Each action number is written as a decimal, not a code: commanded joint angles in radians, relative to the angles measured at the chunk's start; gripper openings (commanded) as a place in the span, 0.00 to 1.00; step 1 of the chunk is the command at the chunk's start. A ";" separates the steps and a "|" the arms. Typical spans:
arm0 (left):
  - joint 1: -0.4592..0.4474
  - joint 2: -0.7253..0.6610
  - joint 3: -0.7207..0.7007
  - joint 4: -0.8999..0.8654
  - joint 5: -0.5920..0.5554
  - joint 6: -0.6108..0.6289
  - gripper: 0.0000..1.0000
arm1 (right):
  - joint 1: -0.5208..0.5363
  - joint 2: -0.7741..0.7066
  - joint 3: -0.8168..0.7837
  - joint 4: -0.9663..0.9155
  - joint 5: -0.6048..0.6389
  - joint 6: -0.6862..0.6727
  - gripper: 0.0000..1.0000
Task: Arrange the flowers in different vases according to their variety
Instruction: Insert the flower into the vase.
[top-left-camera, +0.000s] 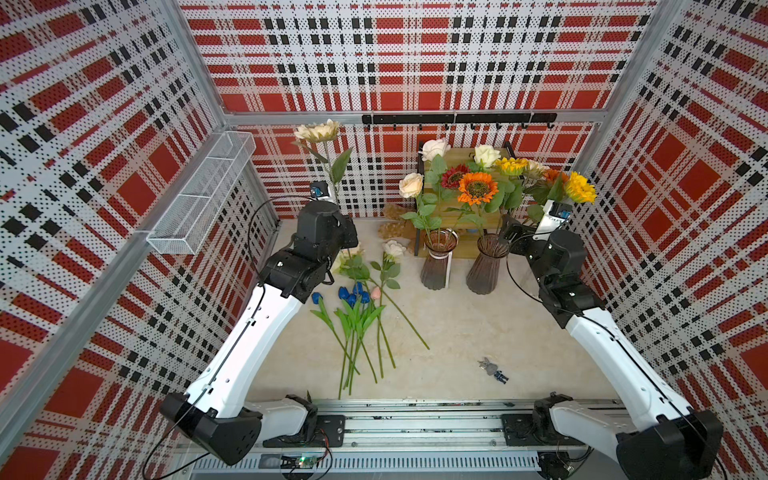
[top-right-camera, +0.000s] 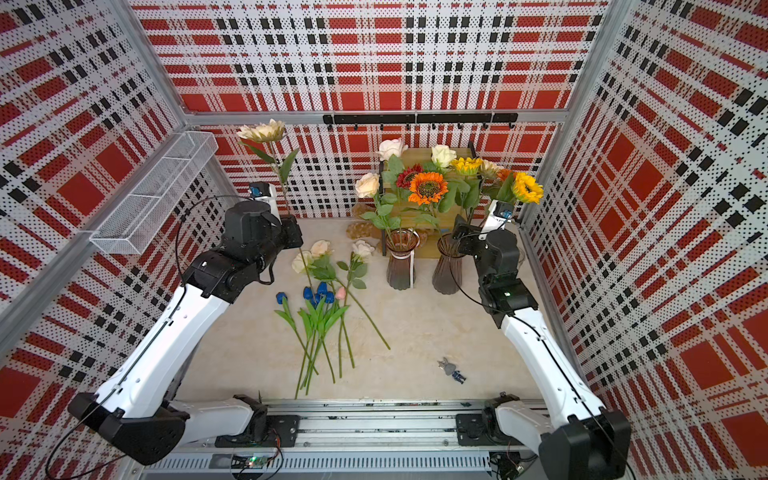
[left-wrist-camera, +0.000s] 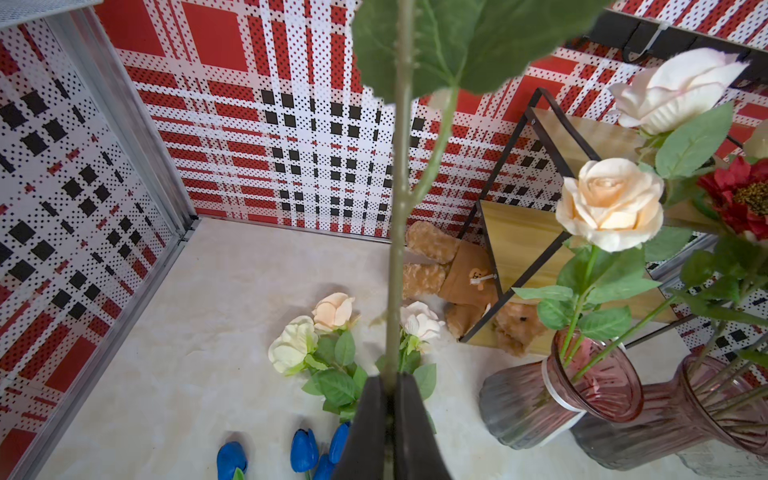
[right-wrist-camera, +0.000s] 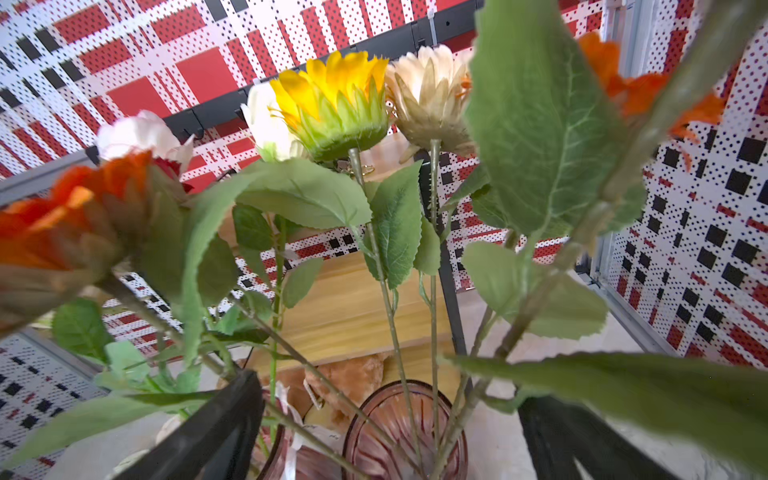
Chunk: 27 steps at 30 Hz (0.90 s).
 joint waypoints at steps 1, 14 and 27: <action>-0.030 0.013 0.028 0.044 -0.005 0.018 0.00 | -0.004 -0.025 0.015 -0.255 -0.063 0.065 1.00; -0.132 0.022 0.018 0.124 0.013 0.048 0.00 | -0.006 -0.091 -0.061 -0.413 -0.266 0.132 1.00; -0.215 0.004 -0.070 0.276 0.348 0.128 0.00 | 0.103 -0.091 -0.040 -0.107 -0.775 0.184 0.95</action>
